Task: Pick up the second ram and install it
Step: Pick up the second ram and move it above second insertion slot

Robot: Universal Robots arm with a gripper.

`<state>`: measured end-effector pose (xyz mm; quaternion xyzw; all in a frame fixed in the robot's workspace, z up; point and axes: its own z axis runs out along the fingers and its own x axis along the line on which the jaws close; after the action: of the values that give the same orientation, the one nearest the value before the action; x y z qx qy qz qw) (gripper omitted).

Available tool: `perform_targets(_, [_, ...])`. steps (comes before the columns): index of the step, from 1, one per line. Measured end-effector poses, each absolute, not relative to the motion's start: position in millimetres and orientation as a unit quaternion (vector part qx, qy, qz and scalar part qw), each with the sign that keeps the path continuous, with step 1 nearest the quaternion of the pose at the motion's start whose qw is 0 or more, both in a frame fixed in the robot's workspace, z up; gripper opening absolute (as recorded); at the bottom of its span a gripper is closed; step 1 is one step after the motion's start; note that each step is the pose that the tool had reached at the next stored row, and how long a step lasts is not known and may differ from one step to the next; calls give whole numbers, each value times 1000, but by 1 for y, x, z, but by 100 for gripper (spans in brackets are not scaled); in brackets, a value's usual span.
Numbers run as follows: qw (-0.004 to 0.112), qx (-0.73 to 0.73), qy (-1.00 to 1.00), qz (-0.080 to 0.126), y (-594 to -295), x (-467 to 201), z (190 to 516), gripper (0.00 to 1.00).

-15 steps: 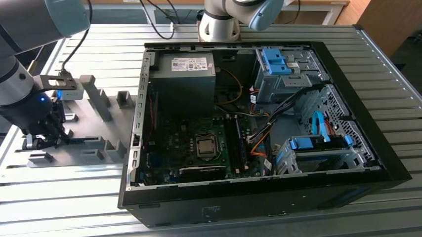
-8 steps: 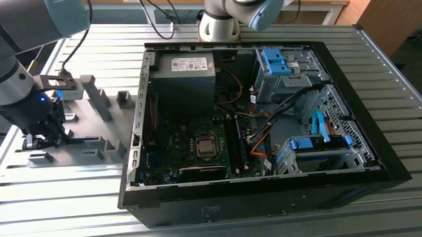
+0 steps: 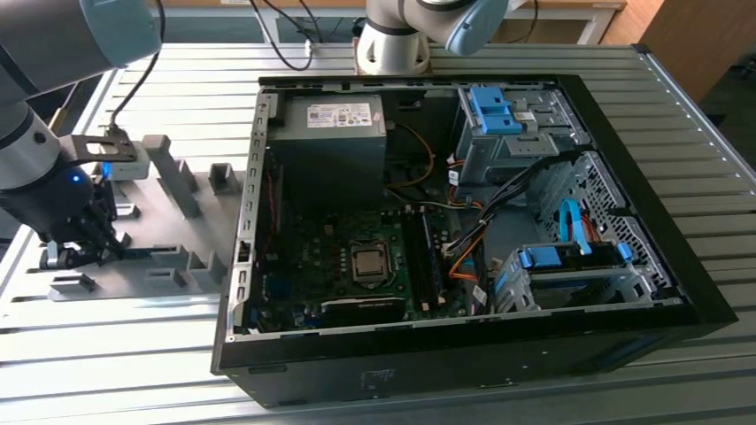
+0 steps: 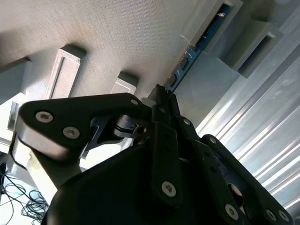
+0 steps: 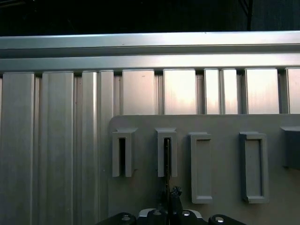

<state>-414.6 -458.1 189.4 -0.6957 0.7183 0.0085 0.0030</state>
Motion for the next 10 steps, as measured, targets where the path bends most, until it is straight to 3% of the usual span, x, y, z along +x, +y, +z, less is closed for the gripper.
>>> perform_targets(10, [2,-704,710,7,-460,-415,189,14])
